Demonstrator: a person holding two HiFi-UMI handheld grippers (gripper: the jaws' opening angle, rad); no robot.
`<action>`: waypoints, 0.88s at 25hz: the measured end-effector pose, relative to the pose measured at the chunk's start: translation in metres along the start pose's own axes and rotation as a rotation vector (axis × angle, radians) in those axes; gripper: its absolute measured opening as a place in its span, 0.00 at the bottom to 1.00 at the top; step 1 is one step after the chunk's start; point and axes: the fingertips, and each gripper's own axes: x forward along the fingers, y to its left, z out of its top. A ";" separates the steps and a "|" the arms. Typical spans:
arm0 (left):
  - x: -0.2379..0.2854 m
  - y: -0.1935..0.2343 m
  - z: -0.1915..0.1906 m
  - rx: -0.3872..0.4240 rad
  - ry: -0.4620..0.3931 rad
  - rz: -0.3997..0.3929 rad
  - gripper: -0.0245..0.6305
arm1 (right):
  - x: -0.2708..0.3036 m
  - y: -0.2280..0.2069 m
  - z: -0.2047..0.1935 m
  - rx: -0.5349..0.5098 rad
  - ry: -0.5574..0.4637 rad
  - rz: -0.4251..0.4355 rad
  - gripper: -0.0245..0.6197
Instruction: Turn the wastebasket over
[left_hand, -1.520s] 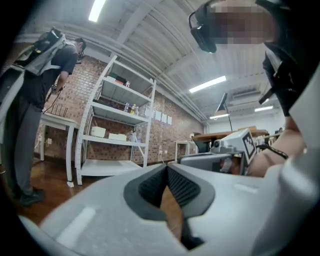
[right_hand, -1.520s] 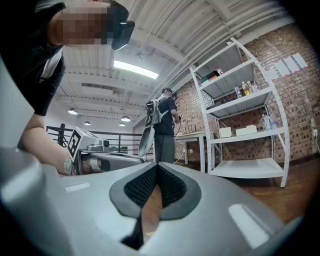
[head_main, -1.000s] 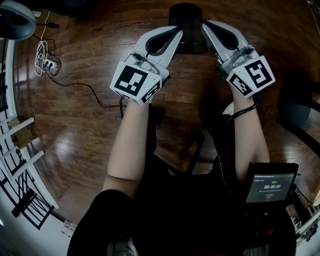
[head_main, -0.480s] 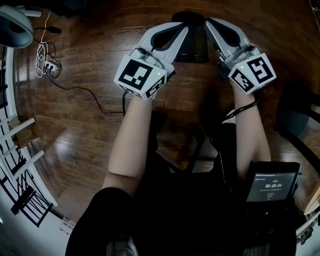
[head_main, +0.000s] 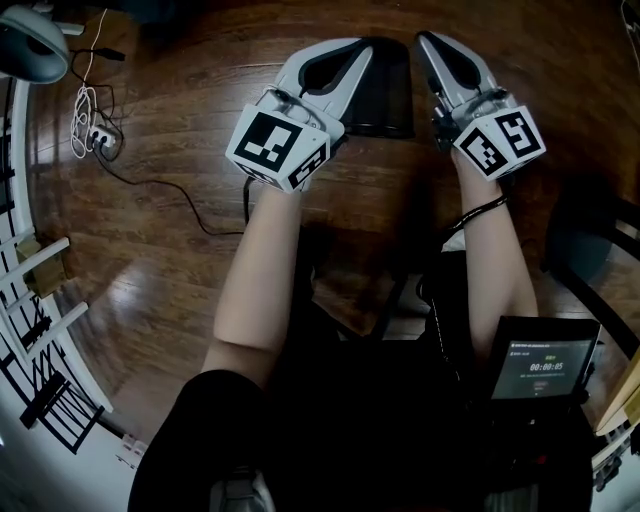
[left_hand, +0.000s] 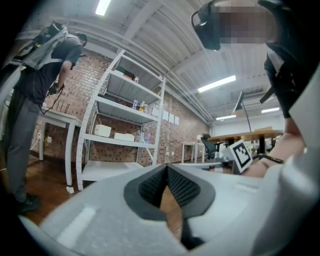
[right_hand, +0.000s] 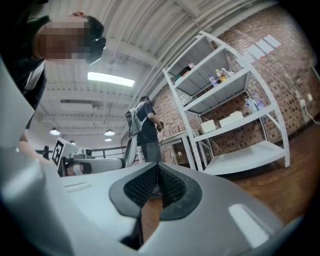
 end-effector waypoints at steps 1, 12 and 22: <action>0.000 -0.001 0.001 -0.001 -0.001 -0.001 0.04 | -0.001 -0.005 -0.001 0.045 -0.018 -0.025 0.05; 0.012 0.000 0.021 -0.052 -0.010 0.028 0.04 | -0.031 -0.075 -0.105 0.636 -0.203 -0.344 0.05; 0.003 0.008 0.009 -0.055 -0.021 0.043 0.04 | -0.082 -0.064 -0.261 0.996 -0.216 -0.686 0.08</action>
